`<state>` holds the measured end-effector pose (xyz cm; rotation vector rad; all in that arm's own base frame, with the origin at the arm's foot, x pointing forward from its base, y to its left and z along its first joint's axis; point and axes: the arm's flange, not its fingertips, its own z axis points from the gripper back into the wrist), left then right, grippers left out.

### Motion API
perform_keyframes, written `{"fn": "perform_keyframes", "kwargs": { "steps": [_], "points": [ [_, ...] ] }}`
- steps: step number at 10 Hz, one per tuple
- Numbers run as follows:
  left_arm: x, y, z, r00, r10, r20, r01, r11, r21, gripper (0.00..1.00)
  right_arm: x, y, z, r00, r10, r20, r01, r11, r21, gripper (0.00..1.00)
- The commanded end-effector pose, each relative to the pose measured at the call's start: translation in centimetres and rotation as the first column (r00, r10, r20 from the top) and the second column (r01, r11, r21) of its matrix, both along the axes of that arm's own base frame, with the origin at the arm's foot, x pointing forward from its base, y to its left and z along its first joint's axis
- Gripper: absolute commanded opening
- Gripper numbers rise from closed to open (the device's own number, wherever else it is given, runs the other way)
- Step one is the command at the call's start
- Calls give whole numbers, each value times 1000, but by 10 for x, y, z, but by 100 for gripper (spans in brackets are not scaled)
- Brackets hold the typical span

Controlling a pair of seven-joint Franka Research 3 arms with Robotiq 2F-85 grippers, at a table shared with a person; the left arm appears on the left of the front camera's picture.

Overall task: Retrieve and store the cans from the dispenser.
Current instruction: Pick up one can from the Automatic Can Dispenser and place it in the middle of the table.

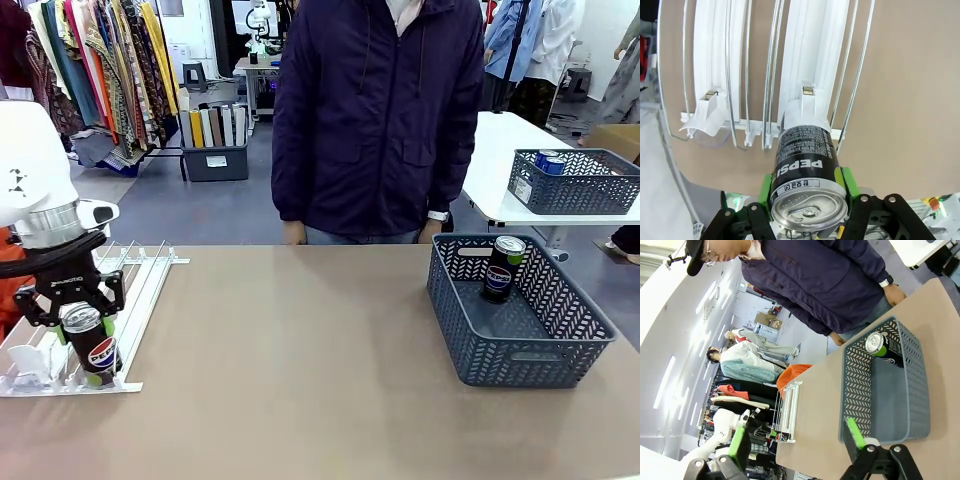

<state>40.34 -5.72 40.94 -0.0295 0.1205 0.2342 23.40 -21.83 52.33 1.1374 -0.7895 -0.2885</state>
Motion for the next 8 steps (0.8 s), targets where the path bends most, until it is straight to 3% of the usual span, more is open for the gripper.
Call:
{"fn": "perform_keyframes", "kwargs": {
  "steps": [1, 3, 6, 8],
  "points": [
    [1, 2, -4, 999, 34, 12, -35, 999, 17, 0, 3, -1, 2, 999, -2, 39, 2, 1000, 4, 100],
    [-4, 3, 10, 999, 16, 37, -17, 1000, 11, 0, 3, -1, 2, 999, -2, 39, 2, 1000, 4, 100],
    [-32, 3, 91, 987, 18, 160, -19, 1000, 9, 0, 3, -1, 2, 999, -2, 39, 2, 1000, 4, 100],
    [-64, -1, 136, 976, -49, 212, 53, 999, -13, 0, 3, -1, 2, 999, -2, 39, 2, 1000, 4, 100]
  ]
}}
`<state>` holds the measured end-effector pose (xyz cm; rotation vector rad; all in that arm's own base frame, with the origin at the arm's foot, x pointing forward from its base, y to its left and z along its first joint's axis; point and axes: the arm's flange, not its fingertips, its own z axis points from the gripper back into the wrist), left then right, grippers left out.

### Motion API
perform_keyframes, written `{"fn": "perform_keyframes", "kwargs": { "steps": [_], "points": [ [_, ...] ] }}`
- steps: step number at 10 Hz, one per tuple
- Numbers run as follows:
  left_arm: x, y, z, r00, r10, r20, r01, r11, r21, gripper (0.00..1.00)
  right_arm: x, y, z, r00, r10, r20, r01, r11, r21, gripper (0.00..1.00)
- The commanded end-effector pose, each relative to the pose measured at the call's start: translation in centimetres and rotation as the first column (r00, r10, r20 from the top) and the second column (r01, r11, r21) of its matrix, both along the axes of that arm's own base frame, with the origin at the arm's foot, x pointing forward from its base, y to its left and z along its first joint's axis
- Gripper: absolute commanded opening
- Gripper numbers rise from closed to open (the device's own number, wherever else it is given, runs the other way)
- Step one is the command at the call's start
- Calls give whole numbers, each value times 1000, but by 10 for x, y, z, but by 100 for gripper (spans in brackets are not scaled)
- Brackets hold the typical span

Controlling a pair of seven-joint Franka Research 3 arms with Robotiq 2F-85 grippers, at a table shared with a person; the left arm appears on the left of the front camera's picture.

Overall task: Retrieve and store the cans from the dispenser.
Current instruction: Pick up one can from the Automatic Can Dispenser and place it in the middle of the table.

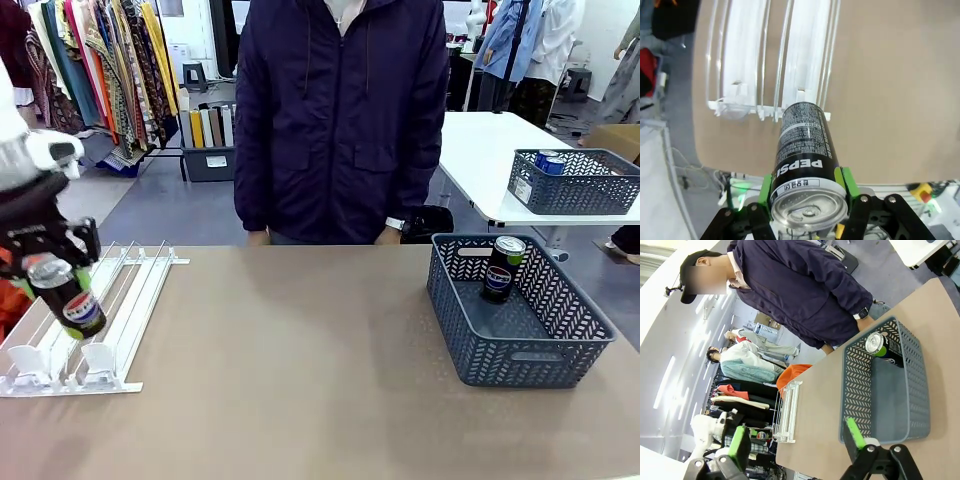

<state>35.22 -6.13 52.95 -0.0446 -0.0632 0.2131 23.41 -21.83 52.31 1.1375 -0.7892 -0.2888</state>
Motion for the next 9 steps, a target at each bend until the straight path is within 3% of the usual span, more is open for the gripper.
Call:
{"fn": "perform_keyframes", "kwargs": {
  "steps": [1, 5, 6, 9],
  "points": [
    [-27, 3, 26, 998, -55, 29, 57, 997, -45, 0, 3, -1, 2, 999, -2, 39, 2, 1000, 4, 100],
    [-37, 24, 19, 998, -55, 4, 55, 991, -124, 0, 3, -1, 2, 999, -2, 39, 2, 1000, 4, 100],
    [-41, 1, 31, 998, -55, 26, 56, 997, -49, 0, 3, -1, 2, 999, -2, 39, 2, 1000, 4, 100],
    [-40, 8, 20, 998, -59, 3, 60, 996, -69, 0, 3, -1, 2, 999, -2, 39, 2, 1000, 4, 100]
  ]
}}
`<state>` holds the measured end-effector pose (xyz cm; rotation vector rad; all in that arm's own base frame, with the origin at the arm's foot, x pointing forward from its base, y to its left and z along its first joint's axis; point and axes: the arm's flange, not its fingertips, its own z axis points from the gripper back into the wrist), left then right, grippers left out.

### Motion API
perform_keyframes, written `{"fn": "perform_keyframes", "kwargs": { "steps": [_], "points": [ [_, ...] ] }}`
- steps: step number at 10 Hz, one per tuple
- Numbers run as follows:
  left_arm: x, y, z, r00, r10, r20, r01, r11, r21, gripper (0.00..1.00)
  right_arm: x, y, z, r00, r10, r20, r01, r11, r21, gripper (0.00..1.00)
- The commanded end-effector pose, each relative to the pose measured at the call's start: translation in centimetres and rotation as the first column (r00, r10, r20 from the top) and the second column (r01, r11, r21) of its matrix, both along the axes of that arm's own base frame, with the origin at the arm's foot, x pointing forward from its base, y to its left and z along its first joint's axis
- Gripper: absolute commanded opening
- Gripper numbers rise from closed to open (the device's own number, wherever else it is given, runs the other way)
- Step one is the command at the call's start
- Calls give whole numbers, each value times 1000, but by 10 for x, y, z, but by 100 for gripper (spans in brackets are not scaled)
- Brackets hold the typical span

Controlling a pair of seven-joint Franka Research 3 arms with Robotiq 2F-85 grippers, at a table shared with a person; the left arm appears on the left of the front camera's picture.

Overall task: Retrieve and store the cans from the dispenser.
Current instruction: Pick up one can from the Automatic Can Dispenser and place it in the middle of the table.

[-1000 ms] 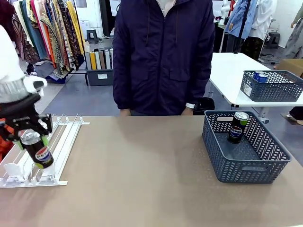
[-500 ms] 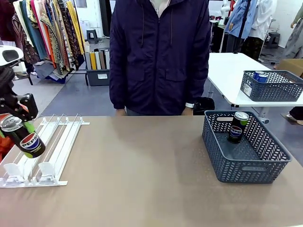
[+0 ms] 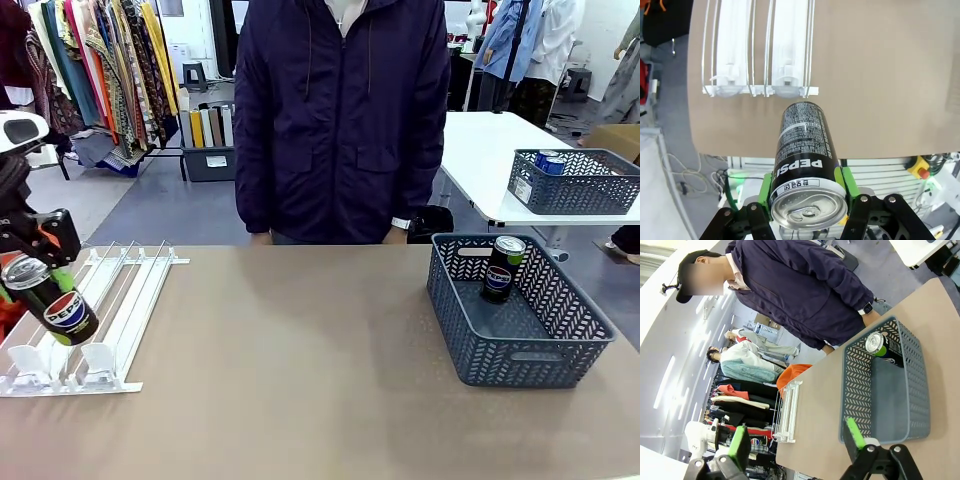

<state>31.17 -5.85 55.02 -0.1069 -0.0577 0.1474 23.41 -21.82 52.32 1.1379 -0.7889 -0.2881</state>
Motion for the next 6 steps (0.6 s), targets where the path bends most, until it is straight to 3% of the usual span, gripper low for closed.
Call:
{"fn": "perform_keyframes", "kwargs": {
  "steps": [1, 2, 5, 6],
  "points": [
    [14, -5, 1, 999, -15, 39, 15, 1000, -10, 0, 3, -1, 2, 999, -2, 39, 2, 1000, 4, 100],
    [36, -32, 7, 997, -23, 68, 21, 999, 26, 0, 3, -1, 2, 999, -2, 39, 2, 1000, 4, 100],
    [105, -135, 12, 972, -220, 78, 214, 974, 78, 0, 3, -1, 2, 999, -2, 39, 2, 1000, 4, 100],
    [129, -188, 2, 944, -325, 55, 321, 945, 64, 0, 3, -1, 2, 999, -2, 39, 2, 1000, 4, 100]
  ]
}}
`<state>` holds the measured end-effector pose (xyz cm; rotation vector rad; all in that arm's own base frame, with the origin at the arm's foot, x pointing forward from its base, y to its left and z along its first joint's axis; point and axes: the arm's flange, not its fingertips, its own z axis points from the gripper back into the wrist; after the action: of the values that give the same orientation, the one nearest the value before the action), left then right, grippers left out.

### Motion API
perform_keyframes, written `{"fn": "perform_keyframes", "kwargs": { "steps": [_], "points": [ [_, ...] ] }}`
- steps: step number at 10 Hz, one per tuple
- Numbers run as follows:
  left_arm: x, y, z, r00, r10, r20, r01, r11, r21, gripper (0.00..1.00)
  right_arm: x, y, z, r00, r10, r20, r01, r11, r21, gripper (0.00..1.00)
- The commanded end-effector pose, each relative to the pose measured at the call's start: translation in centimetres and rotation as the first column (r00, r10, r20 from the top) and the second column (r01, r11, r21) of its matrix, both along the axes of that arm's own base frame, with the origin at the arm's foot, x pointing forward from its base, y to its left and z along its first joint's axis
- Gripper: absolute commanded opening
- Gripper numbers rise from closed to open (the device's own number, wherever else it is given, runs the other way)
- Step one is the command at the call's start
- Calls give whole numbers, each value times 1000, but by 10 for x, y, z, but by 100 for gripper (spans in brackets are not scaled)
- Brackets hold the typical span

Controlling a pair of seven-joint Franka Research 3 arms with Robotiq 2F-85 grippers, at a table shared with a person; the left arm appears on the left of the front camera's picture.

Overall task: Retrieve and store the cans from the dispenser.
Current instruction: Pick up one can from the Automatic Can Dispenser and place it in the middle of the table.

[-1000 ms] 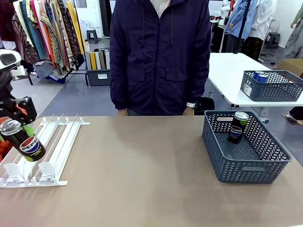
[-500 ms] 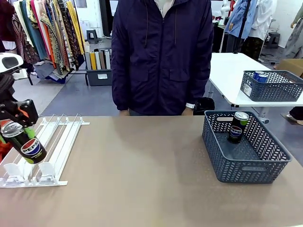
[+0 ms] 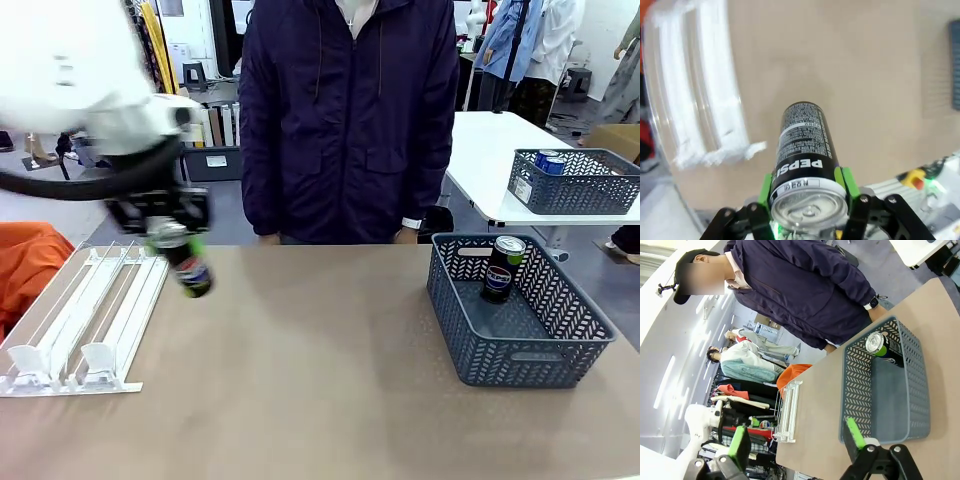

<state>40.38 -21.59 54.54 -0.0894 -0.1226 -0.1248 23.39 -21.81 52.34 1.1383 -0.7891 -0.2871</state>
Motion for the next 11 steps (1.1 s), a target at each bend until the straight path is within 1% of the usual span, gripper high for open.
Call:
{"fn": "perform_keyframes", "kwargs": {
  "steps": [1, 2, 3, 4, 5, 6, 7, 9, 10, 11],
  "points": [
    [56, -84, -10, 990, -132, -55, 136, 988, 74, 0, 3, -1, 2, 999, -3, 38, 3, 1000, 4, 100],
    [72, -142, -31, 976, -201, -79, 209, 971, 118, 0, 3, -1, 2, 999, -3, 38, 3, 1000, 4, 100],
    [82, -183, -54, 968, -234, -96, 247, 955, 166, 0, 3, -1, 2, 999, -3, 38, 3, 1000, 4, 100],
    [89, -213, -81, 945, -284, -161, 311, 933, 181, 0, 3, -1, 2, 999, -3, 38, 3, 1000, 4, 100],
    [96, -232, -103, 944, -286, -166, 317, 926, 207, 0, 3, -1, 2, 999, -3, 38, 3, 1000, 4, 100],
    [101, -239, -116, 935, -293, -198, 329, 927, 183, 0, 3, -1, 2, 999, -3, 38, 3, 1000, 4, 100],
    [105, -236, -118, 931, -286, -229, 327, 930, 167, 0, 3, -1, 2, 999, -3, 38, 3, 1000, 4, 100],
    [114, -225, -120, 928, -278, -248, 315, 942, 121, 0, 3, -1, 2, 999, -3, 38, 3, 1000, 4, 100],
    [114, -224, -125, 919, -285, -274, 324, 940, 107, 0, 3, -1, 2, 999, -3, 38, 3, 1000, 4, 100],
    [115, -224, -127, 915, -292, -278, 330, 939, 101, 0, 3, -1, 2, 999, -3, 38, 3, 1000, 4, 100]
  ]
}}
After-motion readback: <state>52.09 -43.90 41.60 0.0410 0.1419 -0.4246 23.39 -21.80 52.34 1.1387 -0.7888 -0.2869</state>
